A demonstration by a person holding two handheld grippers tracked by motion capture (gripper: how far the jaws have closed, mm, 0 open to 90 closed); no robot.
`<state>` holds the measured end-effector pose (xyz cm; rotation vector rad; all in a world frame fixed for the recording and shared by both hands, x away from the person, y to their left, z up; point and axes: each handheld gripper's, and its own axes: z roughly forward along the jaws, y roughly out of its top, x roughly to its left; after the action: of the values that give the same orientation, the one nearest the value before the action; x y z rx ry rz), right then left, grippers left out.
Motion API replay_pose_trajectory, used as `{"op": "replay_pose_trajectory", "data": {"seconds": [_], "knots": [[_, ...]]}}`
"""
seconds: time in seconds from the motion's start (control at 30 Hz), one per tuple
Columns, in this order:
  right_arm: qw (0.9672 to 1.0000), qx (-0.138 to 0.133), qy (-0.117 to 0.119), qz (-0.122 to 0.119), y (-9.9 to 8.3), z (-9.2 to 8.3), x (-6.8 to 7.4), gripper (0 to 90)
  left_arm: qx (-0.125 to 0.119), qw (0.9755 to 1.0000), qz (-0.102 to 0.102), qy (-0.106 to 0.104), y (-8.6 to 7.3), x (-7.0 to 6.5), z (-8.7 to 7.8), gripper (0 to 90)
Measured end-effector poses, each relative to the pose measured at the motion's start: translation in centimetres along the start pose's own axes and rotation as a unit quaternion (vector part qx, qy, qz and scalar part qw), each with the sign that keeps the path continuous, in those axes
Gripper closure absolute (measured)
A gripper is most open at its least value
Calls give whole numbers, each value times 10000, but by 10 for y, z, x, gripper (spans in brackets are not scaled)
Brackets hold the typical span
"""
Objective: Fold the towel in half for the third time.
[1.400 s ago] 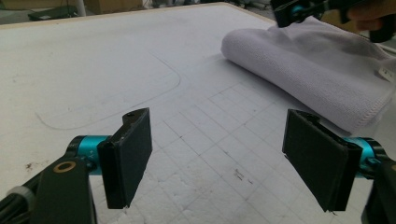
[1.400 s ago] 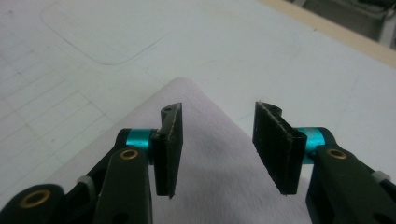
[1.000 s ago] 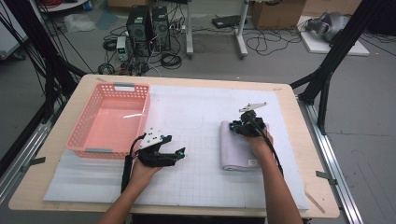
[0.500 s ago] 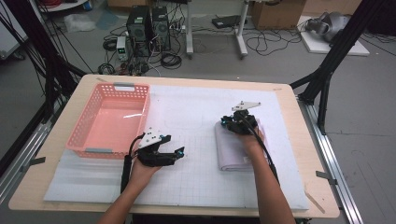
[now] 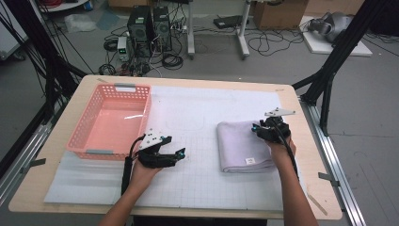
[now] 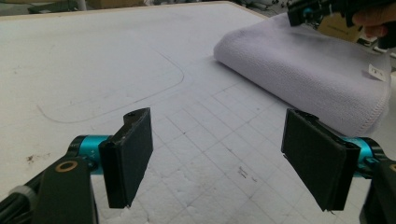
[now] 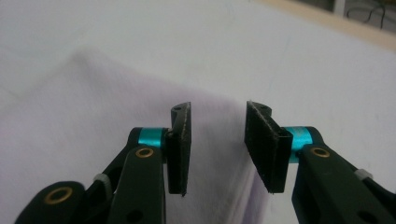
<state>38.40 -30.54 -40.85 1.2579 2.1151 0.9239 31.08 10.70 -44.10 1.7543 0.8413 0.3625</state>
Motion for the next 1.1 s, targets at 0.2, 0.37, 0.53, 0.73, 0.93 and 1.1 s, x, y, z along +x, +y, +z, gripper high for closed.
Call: {"op": "replay_pose_trajectory", "data": {"seconds": [0.2, 0.37, 0.53, 0.73, 0.93, 1.1], "knots": [[9981, 281, -272, 471, -30, 2, -13, 694, 12, 10000, 4, -11, 0, 0, 0, 253], [9980, -82, -243, 584, -37, -17, -13, 668, 16, 10000, 2, 2, 0, -1, 0, 253], [9955, -513, 73, 791, -52, -45, -12, 633, -70, 10000, -3, -20, 0, 0, -1, 252], [9946, -337, 573, 802, -72, -50, -1, 652, -280, 9996, 33, -53, 2, 0, -3, 258], [9900, -366, 881, 1041, -78, -57, -1, 861, -330, 9994, 37, -82, 3, 1, -4, 257], [9949, -392, 424, 826, -77, -79, 2, 862, -326, 9994, -3, -65, 3, 2, -5, 259]]}}
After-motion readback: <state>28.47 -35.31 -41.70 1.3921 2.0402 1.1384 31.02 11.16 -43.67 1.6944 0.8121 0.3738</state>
